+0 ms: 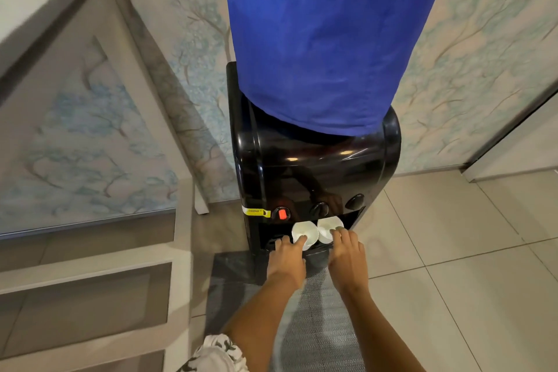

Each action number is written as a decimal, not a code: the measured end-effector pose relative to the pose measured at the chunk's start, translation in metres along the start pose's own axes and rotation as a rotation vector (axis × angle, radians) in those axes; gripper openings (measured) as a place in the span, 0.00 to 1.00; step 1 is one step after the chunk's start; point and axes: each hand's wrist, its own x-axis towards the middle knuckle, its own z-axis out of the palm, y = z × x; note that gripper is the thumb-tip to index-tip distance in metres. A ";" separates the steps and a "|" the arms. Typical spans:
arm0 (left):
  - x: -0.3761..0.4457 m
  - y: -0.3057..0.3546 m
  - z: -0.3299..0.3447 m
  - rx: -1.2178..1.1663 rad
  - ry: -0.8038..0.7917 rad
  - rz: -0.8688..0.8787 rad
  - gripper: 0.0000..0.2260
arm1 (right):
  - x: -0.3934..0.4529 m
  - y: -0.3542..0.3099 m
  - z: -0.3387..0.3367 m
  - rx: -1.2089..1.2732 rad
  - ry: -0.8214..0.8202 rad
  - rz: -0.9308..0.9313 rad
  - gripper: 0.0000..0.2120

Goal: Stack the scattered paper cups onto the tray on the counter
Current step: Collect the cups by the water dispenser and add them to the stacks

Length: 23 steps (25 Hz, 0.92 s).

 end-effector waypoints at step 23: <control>0.003 0.000 0.007 -0.016 -0.025 -0.128 0.17 | -0.030 0.012 0.019 0.211 -0.148 0.261 0.11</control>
